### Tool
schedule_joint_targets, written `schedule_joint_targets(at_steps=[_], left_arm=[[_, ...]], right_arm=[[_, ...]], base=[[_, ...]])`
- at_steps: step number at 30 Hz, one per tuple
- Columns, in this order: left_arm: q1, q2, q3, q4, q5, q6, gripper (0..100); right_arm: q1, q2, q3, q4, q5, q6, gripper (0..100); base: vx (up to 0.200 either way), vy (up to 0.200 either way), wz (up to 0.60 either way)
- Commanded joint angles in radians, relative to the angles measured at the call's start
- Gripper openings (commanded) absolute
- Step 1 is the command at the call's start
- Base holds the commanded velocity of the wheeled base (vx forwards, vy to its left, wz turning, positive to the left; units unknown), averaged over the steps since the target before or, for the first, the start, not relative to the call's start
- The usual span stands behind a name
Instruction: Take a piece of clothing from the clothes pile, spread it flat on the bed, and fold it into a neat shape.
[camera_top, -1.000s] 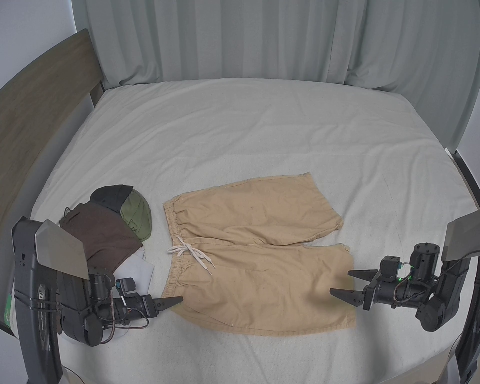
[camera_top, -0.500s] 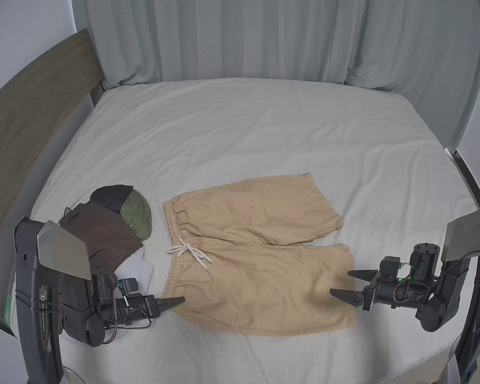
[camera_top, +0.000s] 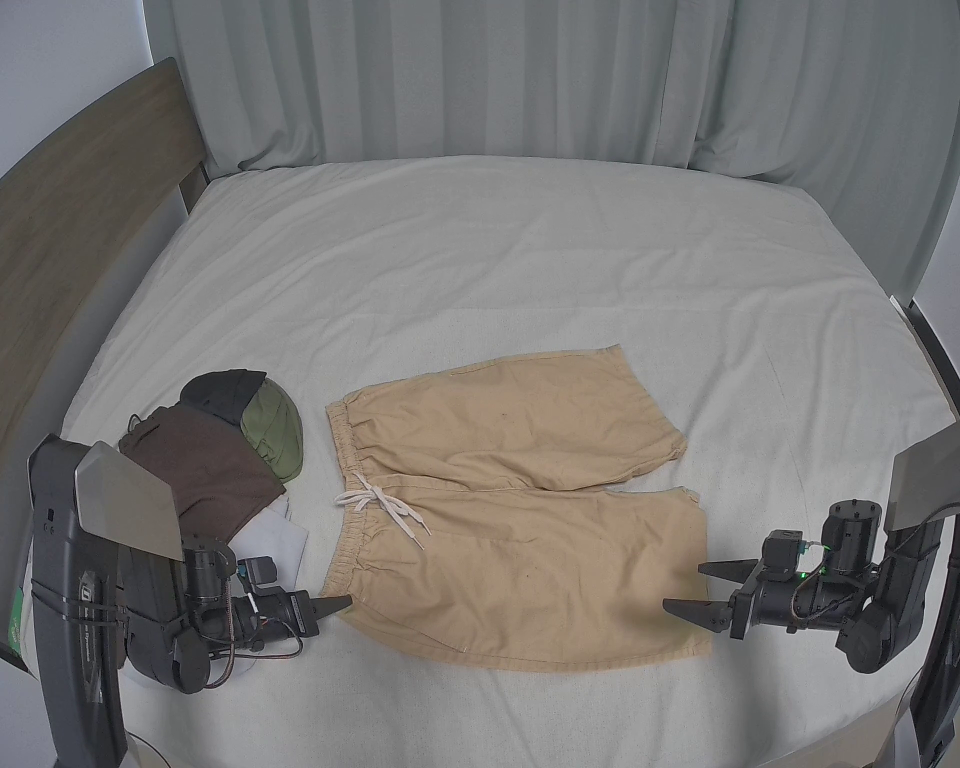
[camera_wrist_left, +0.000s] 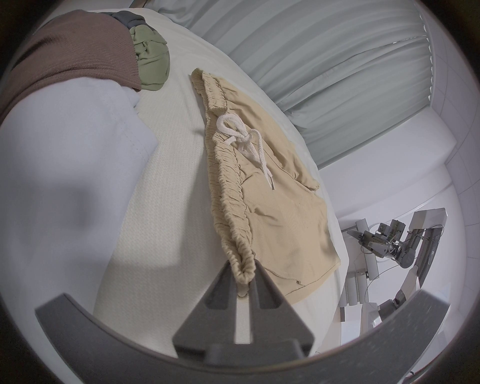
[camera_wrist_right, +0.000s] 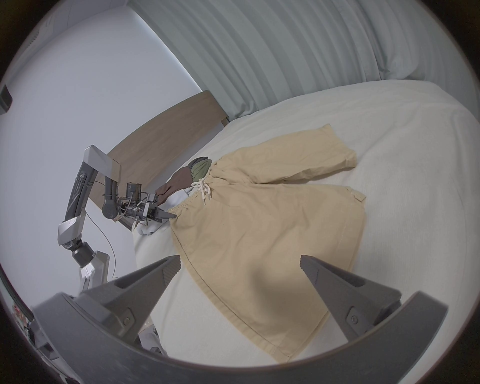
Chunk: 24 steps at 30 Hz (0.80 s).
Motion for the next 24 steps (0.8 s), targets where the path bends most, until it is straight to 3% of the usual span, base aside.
schedule_joint_targets(at_steps=[1,24], left_arm=[[0.0,0.002,0.0,-0.003,-0.001,0.0,0],[-0.002,0.003,0.001,-0.003,-0.001,0.001,0]], right_arm=[[-0.003,0.009,0.015,0.0,0.0,0.0,100],[-0.072,0.09,0.115,0.003,-0.016,0.005,100]], base=[[0.0,0.0,0.0],[0.0,0.0,0.0]])
